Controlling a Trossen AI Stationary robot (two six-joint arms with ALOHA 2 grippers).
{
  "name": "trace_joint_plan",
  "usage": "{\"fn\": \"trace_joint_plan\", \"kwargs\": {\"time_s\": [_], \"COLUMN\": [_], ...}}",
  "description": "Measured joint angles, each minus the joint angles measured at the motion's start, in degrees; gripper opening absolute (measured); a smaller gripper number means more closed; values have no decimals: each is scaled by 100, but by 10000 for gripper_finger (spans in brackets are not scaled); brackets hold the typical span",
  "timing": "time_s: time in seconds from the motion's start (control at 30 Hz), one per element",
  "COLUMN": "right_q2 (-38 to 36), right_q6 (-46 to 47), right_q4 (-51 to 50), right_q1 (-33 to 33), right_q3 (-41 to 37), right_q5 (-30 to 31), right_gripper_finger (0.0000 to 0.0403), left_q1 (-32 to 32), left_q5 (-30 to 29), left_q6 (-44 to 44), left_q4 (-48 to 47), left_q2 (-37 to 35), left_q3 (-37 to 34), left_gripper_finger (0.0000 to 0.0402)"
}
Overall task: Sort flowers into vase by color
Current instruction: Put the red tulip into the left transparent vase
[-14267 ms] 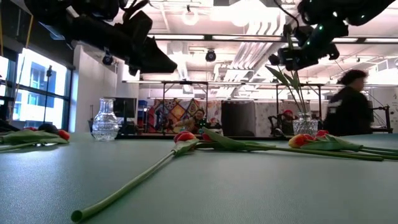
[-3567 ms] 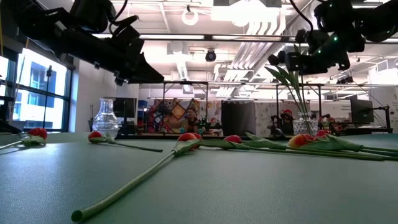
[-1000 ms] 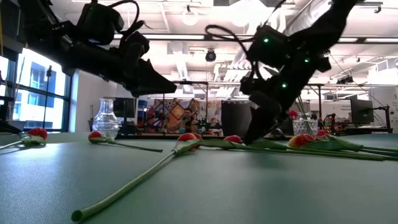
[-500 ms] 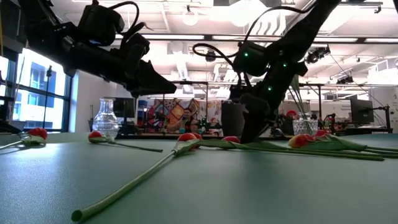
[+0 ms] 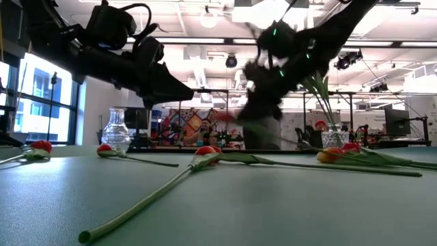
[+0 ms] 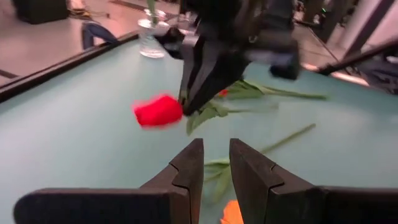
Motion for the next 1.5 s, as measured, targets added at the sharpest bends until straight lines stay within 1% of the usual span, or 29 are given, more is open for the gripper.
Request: {"fn": "trace_joint_plan", "kwargs": {"time_s": [0.1,0.2,0.27,0.37,0.43,0.5,0.57,0.77,0.87,0.97,1.03,1.1,1.2,1.37,1.5], "right_q2": [-264,-478,-587,-596,-543,-540,-544,-544,-544,-544,-544,-544,-544,-544,-544], "right_q6": [111,68,-202,-736,-1037,-1180,-1241,-1554,-1669,-1822,-1862,-1859,-1794,-1795,-1719], "right_q4": [1203,2092,2675,3537,3847,3967,4057,4168,4345,4430,4373,4268,4254,4253,4181], "right_q1": [0,-18,-3,190,348,464,548,823,938,1039,1082,1091,1097,1106,1106], "right_q3": [8,9,9,11,11,7,7,7,7,7,9,9,9,9,9], "right_q5": [0,15,8,119,200,236,299,508,527,541,477,248,43,-51,-66], "right_gripper_finger": [1,0,0,0,0,0,0,0,0,0,0,0,0,0,0], "left_q1": [100,181,204,196,188,184,184,117,83,84,58,8,-74,-118,-80], "left_q5": [-195,-232,-169,2,121,165,220,503,501,624,938,1251,1465,1467,1448], "left_q6": [-148,-154,-65,116,279,410,588,931,1177,1268,1232,1234,1404,1488,1490], "left_q4": [22,25,31,29,58,44,17,47,51,1,47,43,4,25,13], "left_q2": [-90,-217,-299,-368,-369,-339,-317,-319,-299,-215,-134,-68,50,113,122], "left_q3": [0,-2,4,118,252,324,368,702,879,1021,1168,1277,1361,1479,1497], "left_gripper_finger": [67,67,67,67,67,71,83,153,168,167,165,163,161,157,128]}}
